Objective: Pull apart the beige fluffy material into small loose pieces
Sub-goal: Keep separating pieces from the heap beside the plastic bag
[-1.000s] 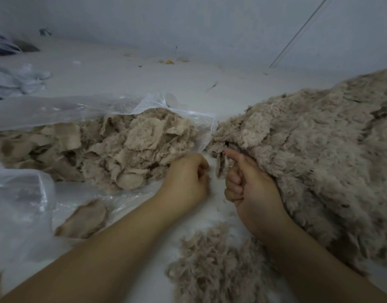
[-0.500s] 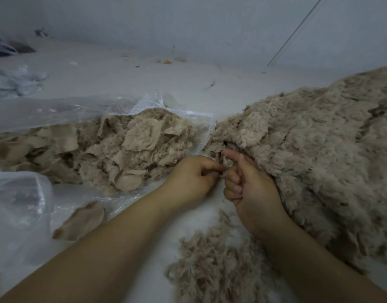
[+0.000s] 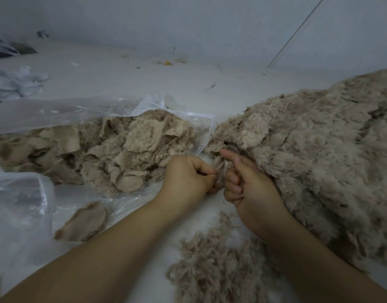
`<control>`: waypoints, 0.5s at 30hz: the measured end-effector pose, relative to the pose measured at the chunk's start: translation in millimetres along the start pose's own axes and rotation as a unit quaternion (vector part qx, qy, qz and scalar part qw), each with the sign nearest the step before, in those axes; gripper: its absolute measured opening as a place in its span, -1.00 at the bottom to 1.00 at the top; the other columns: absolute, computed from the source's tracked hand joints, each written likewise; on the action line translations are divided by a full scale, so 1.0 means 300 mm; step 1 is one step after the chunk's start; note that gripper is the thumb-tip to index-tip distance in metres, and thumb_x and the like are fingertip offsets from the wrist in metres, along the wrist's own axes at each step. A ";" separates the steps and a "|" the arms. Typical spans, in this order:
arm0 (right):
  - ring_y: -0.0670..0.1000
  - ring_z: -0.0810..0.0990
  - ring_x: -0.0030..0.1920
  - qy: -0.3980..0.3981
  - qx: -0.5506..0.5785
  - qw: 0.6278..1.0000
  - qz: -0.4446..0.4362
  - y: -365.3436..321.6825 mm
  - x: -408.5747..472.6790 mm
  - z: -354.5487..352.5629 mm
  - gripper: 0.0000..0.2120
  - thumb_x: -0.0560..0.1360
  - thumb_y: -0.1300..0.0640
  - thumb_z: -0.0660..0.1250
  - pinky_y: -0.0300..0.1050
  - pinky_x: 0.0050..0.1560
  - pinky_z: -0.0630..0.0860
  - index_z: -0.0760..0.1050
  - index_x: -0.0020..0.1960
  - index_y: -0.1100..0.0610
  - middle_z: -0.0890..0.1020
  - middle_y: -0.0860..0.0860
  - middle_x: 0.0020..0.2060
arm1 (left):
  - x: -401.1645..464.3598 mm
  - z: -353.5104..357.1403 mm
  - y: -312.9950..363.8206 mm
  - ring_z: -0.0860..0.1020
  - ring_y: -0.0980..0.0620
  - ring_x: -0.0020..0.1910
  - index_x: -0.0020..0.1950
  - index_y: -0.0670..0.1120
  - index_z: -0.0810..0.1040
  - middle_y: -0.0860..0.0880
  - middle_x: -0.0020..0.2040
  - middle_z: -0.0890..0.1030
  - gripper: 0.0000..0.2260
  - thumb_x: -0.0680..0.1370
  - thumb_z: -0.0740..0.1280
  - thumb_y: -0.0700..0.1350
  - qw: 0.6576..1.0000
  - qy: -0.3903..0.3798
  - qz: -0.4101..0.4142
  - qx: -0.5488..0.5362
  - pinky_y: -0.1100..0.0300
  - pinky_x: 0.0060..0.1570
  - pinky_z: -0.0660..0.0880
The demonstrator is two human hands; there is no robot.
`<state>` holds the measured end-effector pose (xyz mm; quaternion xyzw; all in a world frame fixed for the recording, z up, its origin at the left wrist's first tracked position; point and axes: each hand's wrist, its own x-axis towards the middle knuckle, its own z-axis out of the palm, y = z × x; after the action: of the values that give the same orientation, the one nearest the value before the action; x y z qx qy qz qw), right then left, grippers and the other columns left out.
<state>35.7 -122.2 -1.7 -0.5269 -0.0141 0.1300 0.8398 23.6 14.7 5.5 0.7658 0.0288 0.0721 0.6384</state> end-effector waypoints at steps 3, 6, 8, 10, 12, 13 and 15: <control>-0.14 0.22 -0.52 0.011 0.009 1.000 0.021 -0.004 0.005 0.003 -0.77 0.67 0.07 0.13 -0.30 -0.56 0.22 0.50 0.23 0.04 0.35 -0.07 -0.49 | -0.012 -0.015 0.007 0.67 -0.10 -0.38 -0.27 -0.25 0.63 -0.18 -0.39 0.65 -0.87 0.42 0.44 -0.43 1.000 -0.008 0.018 -0.011 0.02 -0.28 0.66; -0.14 0.21 -0.52 0.023 0.017 0.999 0.035 -0.006 0.010 0.002 -0.74 0.66 0.09 0.14 -0.30 -0.56 0.19 0.44 0.31 0.05 0.34 -0.07 -0.49 | -0.019 -0.029 0.010 0.64 -0.09 -0.45 -0.26 -0.23 0.62 -0.18 -0.43 0.63 -0.84 0.40 0.43 -0.47 0.999 -0.014 0.034 -0.017 0.06 -0.40 0.63; -0.14 0.21 -0.52 0.026 0.023 0.999 0.041 -0.006 0.011 0.003 -0.70 0.66 0.08 0.13 -0.29 -0.55 0.17 0.38 0.38 0.07 0.33 -0.07 -0.49 | -0.018 -0.051 0.012 0.60 -0.03 -0.52 -0.22 -0.17 0.62 -0.14 -0.45 0.61 -0.76 0.40 0.40 -0.51 0.998 -0.027 0.035 -0.041 0.20 -0.50 0.54; -0.14 0.22 -0.52 0.027 0.035 0.998 0.045 -0.006 0.011 0.003 -0.67 0.67 0.08 0.12 -0.30 -0.55 0.18 0.34 0.42 0.05 0.33 -0.07 -0.49 | -0.013 -0.078 0.010 0.55 0.01 -0.56 -0.13 -0.12 0.66 -0.13 -0.47 0.58 -0.68 0.39 0.36 -0.54 0.997 -0.048 0.025 -0.059 0.27 -0.53 0.45; -0.14 0.21 -0.52 0.029 0.034 0.998 0.046 -0.007 0.011 0.002 -0.69 0.67 0.07 0.13 -0.31 -0.56 0.17 0.37 0.39 0.04 0.34 -0.07 -0.49 | -0.005 -0.089 0.003 0.50 0.01 -0.59 -0.05 -0.14 0.68 -0.10 -0.50 0.53 -0.65 0.38 0.31 -0.53 0.997 -0.049 -0.010 -0.067 0.28 -0.57 0.39; -0.14 0.21 -0.52 0.030 0.029 0.998 0.045 -0.008 0.011 0.003 -0.72 0.67 0.07 0.13 -0.30 -0.56 0.16 0.40 0.35 0.05 0.34 -0.07 -0.49 | -0.001 -0.087 -0.002 0.45 0.04 -0.62 -0.05 -0.16 0.68 -0.08 -0.52 0.50 -0.67 0.39 0.29 -0.51 0.997 -0.038 -0.025 -0.066 0.29 -0.59 0.36; -0.14 0.20 -0.53 0.030 0.023 0.998 0.040 -0.007 0.012 0.005 -0.75 0.67 0.09 0.12 -0.30 -0.56 0.16 0.46 0.29 0.08 0.33 -0.06 -0.49 | 0.001 -0.070 -0.003 0.35 0.11 -0.64 -0.16 -0.16 0.69 -0.01 -0.58 0.45 -0.72 0.42 0.26 -0.46 0.998 -0.015 -0.033 -0.042 0.33 -0.59 0.27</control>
<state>39.5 -120.9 0.5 -0.5109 0.0351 0.1486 0.8460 20.9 35.3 8.3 0.7376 0.0419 0.0408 0.6727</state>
